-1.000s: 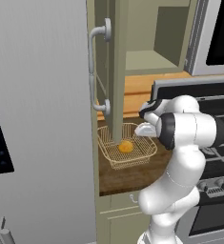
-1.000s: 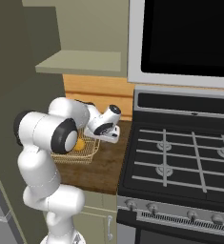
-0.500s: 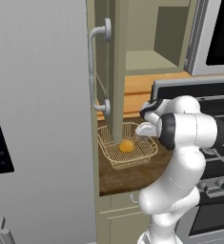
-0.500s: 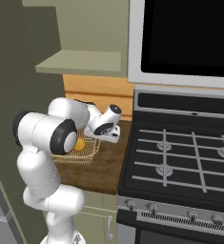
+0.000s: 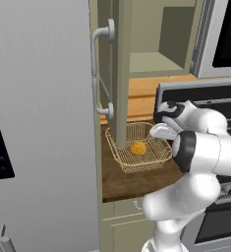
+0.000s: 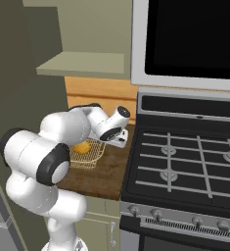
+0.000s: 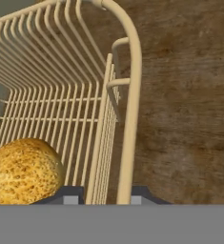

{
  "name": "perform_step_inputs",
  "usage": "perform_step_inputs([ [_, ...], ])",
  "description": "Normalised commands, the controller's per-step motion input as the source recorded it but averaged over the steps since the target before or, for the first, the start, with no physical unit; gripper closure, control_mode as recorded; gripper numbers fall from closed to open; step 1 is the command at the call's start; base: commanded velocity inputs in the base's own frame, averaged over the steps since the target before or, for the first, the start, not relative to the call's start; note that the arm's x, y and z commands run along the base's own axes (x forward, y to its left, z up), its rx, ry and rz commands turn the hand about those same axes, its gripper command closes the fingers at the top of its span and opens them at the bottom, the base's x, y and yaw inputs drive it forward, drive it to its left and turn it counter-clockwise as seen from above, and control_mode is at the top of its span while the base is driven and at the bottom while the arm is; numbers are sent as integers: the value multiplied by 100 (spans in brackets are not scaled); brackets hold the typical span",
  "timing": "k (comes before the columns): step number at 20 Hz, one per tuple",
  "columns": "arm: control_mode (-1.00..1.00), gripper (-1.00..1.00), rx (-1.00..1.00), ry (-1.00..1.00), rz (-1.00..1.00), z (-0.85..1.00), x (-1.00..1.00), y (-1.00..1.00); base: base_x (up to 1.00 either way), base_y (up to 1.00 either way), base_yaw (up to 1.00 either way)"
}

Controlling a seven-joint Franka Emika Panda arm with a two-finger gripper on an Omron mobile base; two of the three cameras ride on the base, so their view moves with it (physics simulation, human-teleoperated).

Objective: Open the cabinet, pick up the bread from the cabinet and place it in the basket. Then move the basket to the dining counter.

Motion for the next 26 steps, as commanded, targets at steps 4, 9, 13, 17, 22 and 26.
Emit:
perform_step_inputs([
  [4,-100,100,1,0,-18,73,-20,-25,0,0,0],
  [9,-100,100,0,6,-16,79,-37,-20,0,0,0],
  [13,-100,100,0,3,-13,59,-38,-17,0,0,0],
  [17,-100,100,0,0,-9,33,-53,-8,0,0,0],
  [22,-100,100,0,0,-5,40,-36,0,0,0,0],
  [26,-100,100,2,0,-3,41,-25,0,0,0,0],
])
